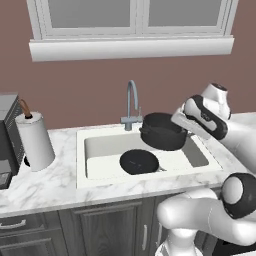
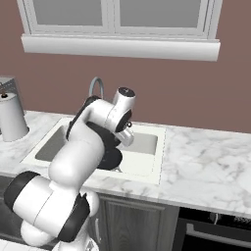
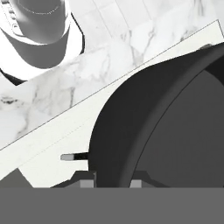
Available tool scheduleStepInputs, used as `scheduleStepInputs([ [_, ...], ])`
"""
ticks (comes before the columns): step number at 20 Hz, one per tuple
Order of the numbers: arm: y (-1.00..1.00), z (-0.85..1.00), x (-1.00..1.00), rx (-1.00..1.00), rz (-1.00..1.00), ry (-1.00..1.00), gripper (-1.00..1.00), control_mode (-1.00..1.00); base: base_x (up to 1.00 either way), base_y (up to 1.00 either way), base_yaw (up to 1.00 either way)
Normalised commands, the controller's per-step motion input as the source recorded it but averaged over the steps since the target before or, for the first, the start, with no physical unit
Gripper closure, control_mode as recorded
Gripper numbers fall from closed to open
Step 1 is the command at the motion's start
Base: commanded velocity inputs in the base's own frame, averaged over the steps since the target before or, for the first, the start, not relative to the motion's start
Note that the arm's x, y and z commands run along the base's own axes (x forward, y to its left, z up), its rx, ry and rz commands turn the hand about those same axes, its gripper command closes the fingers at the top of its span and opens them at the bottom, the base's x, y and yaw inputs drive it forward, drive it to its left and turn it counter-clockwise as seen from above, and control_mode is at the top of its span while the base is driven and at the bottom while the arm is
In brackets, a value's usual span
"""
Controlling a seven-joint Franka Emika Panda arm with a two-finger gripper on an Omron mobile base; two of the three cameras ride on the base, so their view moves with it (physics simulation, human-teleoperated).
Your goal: Move the pot and pan from the stove into the sink.
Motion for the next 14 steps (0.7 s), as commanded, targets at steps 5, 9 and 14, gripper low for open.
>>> scheduleStepInputs([
  [5,-0.24,-0.26,0.13,0.0,0.11,0.16,1.0,-1.0,0.0,0.0,0.0],
  [9,-0.16,-0.36,0.15,0.0,0.11,0.16,1.0,-1.0,0.0,0.0,0.0],
  [14,-0.06,-0.4,0.23,-0.02,0.09,0.15,1.0,-1.0,0.0,0.0,0.0],
])
